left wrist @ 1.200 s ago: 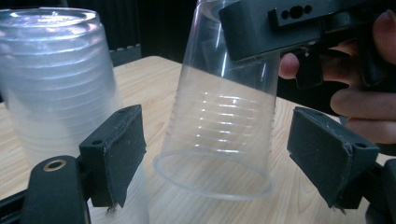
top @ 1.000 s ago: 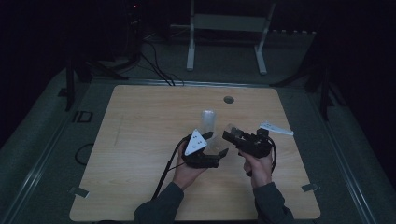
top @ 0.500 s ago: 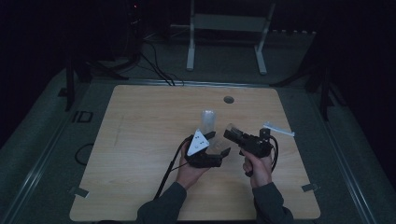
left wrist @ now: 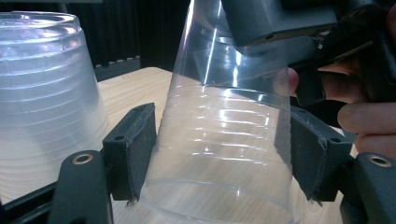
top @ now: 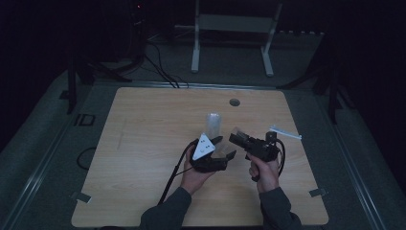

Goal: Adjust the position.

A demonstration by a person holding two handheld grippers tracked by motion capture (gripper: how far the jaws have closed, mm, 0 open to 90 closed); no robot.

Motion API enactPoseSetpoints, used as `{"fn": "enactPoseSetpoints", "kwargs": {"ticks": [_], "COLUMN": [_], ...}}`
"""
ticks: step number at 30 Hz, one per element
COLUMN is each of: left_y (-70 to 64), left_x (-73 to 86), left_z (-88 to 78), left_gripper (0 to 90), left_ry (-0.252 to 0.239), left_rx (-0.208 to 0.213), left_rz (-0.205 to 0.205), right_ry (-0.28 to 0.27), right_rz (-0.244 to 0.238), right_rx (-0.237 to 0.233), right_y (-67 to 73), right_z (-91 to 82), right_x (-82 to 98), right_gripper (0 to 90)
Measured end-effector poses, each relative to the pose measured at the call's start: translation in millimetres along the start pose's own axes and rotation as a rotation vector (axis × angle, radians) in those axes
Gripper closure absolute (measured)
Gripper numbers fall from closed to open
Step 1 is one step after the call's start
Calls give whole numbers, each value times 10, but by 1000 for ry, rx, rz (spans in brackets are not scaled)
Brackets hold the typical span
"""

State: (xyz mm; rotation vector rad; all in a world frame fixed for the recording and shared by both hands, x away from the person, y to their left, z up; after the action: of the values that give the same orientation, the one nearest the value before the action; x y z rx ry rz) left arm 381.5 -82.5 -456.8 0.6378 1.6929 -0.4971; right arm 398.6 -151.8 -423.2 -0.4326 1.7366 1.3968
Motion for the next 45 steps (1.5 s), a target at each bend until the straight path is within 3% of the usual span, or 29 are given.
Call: {"fn": "enactPoseSetpoints", "kwargs": {"ticks": [13, 27, 39, 45], "left_y": [15, 148, 197, 228], "left_x": [-49, -50, -67, -58], "left_z": [-51, -94, -139, -157], "left_gripper": [308, 308, 308, 309], "left_ry": [-10, 4, 5, 15], "left_rx": [-1, -21, -27, -29], "left_rz": [11, 15, 28, 36], "right_ry": [27, 41, 78, 123], "right_rz": [-40, -60, -101, -141], "right_rx": [-8, 2, 40, 89], "right_y": [52, 32, -25, -64], "right_z": [-34, -199, -291, -307], "right_x": [7, 33, 51, 91], "right_gripper": [299, 296, 311, 316]}}
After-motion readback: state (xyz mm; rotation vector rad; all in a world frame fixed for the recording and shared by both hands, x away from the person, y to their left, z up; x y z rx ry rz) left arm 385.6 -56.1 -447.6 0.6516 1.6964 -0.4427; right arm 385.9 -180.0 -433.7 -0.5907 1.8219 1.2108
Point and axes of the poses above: each handheld gripper's, and its own axes: z roughly forward along the jaws, x roughly out of its underside, y roughly to its left, the point moved 10 cm from there along z, roughly forward along the jaws, and after that the axes turned 13 degrees about -x, right-handed, at the moved point
